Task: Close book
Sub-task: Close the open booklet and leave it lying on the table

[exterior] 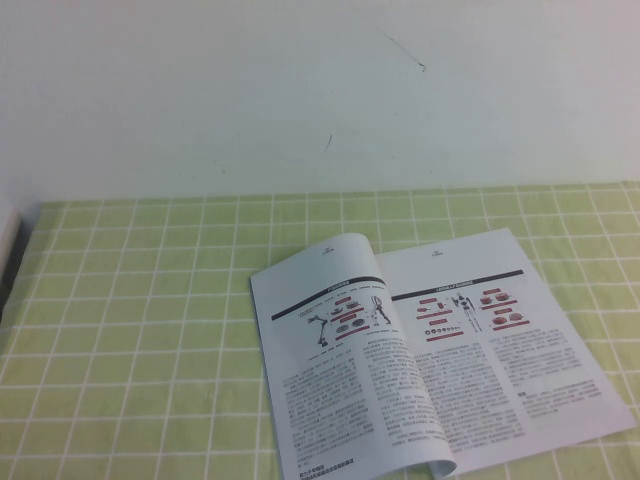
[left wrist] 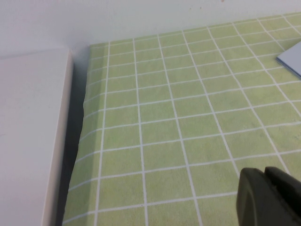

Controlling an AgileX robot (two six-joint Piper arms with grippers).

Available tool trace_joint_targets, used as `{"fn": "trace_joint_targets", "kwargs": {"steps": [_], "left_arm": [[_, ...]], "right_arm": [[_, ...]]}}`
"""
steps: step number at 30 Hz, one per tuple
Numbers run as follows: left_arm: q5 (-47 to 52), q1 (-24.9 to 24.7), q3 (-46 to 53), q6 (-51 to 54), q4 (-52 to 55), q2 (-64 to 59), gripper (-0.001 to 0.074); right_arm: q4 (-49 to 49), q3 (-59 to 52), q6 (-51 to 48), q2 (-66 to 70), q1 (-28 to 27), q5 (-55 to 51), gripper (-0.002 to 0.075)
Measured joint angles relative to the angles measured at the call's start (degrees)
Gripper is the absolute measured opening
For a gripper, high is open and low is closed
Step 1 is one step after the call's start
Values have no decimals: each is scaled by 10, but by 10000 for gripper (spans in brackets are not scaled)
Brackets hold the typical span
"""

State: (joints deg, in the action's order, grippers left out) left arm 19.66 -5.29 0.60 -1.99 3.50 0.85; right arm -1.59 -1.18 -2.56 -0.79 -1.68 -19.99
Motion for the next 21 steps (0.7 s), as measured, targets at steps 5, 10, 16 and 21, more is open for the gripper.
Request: {"fn": "trace_joint_targets", "kwargs": {"steps": [5, 10, 16, 21], "left_arm": [[0, 0, 0, 0, 0, 0, -4], [0, 0, 0, 0, -8, 0, -4], [-73, 0, 7, 0, -28, 0, -4], [-249, 0, 7, 0, -29, 0, -4]], "right_arm": [[0, 0, 0, 0, 0, 0, -3], [0, 0, 0, 0, 0, 3, -3], [-3, -4, -1, 0, 0, 93, -3], [-5, -4, -1, 0, 0, 273, -3]]}}
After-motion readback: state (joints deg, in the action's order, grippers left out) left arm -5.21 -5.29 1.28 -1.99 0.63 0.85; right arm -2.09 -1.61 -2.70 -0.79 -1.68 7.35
